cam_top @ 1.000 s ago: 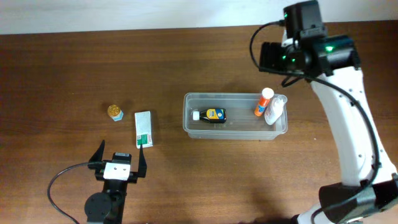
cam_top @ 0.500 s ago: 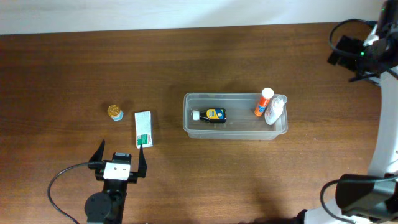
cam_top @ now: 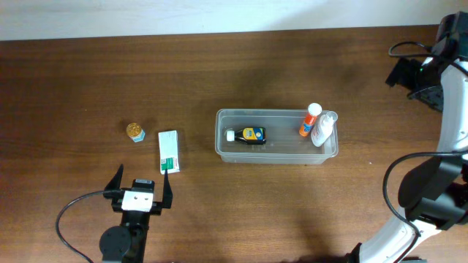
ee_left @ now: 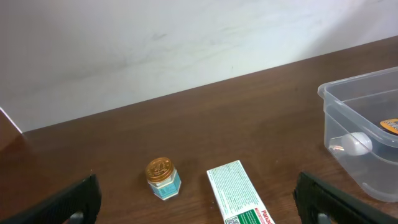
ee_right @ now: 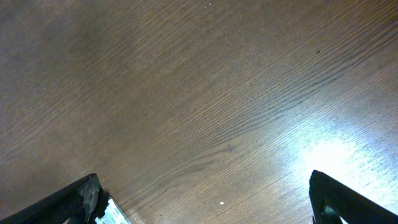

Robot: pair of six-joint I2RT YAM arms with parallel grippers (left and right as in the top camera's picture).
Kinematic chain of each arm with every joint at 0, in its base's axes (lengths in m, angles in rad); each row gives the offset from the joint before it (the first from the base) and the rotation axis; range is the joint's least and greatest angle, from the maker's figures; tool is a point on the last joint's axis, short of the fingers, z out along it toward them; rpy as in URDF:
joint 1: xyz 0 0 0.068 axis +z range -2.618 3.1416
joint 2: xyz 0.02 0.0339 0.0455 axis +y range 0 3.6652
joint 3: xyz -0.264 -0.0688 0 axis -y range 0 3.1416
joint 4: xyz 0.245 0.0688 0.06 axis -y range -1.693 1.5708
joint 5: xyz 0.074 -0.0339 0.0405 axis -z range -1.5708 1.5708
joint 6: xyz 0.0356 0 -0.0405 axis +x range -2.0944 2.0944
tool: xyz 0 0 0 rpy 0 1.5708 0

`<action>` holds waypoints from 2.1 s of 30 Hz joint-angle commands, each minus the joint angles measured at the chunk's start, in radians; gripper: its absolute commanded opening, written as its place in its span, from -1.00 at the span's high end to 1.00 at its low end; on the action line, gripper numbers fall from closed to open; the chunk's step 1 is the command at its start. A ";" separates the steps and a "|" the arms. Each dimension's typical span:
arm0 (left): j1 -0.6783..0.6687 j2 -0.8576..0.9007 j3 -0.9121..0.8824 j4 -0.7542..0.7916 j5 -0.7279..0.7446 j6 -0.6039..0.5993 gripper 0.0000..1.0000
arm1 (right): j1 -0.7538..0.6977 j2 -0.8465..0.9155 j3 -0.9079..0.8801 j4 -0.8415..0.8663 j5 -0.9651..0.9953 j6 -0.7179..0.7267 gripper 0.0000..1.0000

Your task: Pack container

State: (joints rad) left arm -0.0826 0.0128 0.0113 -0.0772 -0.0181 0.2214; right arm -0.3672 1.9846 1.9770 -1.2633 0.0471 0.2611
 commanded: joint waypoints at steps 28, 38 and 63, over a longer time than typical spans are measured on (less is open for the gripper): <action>0.005 0.515 0.516 -0.045 0.101 -0.046 -0.99 | -0.006 0.009 -0.004 0.003 0.010 0.006 -0.97; 0.004 1.281 1.107 -0.537 0.293 -0.042 -0.99 | -0.006 0.009 -0.004 0.003 0.009 0.006 -0.97; 0.000 1.679 1.115 -0.690 0.047 -0.445 -0.99 | -0.006 0.009 -0.004 0.003 0.009 0.006 -0.97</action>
State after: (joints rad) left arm -0.0818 1.6360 1.1122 -0.7673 0.0761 -0.1837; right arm -0.3672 1.9862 1.9762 -1.2602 0.0475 0.2619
